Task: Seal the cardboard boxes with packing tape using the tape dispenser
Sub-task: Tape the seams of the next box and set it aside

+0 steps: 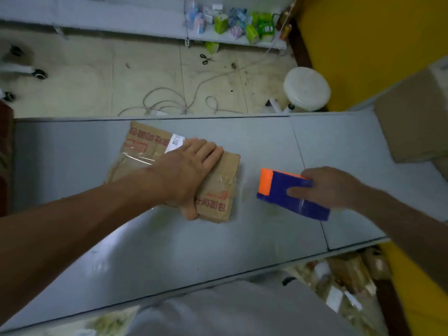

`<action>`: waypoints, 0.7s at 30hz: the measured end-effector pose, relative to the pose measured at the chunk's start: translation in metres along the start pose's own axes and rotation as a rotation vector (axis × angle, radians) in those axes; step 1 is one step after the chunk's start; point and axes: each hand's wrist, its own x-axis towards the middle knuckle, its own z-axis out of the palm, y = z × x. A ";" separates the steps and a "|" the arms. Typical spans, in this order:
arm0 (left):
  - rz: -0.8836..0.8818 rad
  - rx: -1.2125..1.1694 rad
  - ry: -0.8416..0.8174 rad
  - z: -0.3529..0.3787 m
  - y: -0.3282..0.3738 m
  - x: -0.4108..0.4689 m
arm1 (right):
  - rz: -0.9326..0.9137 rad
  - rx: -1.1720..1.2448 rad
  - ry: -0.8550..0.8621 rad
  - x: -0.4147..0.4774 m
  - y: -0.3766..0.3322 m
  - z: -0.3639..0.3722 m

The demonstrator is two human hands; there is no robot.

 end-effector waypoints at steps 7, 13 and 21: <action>0.003 0.024 -0.012 -0.007 0.005 0.001 | -0.003 0.252 0.670 0.021 0.002 0.102; -0.005 0.014 -0.026 -0.014 0.012 -0.002 | -0.017 0.232 0.803 0.029 -0.001 0.124; -0.015 0.033 -0.042 -0.015 0.016 -0.003 | -0.150 0.280 0.773 0.031 0.011 0.123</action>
